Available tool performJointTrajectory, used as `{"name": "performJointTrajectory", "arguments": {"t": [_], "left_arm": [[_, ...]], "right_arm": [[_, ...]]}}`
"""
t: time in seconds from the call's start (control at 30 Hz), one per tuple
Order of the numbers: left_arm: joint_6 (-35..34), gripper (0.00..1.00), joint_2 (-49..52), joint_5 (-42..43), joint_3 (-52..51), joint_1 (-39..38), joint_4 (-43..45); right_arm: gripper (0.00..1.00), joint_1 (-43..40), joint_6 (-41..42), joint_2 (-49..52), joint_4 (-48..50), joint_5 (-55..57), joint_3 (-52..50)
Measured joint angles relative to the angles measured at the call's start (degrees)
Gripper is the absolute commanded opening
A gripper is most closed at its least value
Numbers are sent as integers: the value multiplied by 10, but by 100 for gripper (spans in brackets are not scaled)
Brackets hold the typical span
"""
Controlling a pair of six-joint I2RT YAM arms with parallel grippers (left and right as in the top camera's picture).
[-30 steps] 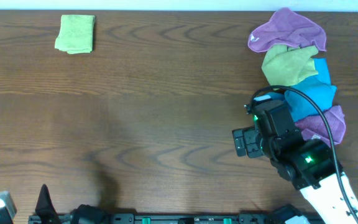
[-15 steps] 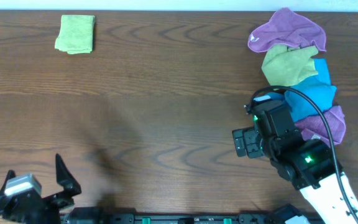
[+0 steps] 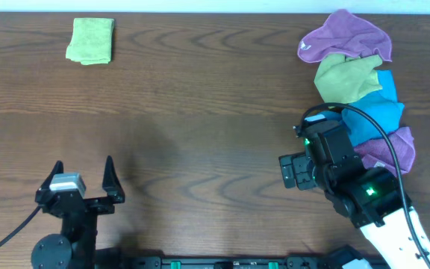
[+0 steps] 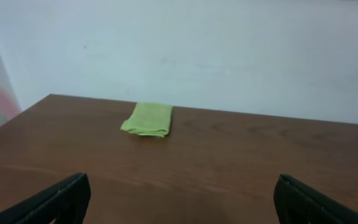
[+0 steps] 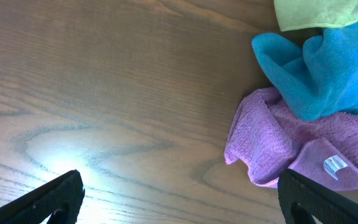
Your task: Fold the cloth
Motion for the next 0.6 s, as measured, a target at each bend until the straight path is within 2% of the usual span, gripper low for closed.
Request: {"name": "performJointTrajectory", "arguments": {"t": [0.2,0.6], "left_arm": [[0,96,-8,-2,-73,-1,63],[0,95,-8,-15,-146,-23,65]], "right_arm": [[99,0,0,0,0,0,0],[99,0,0,0,0,0,0]]}}
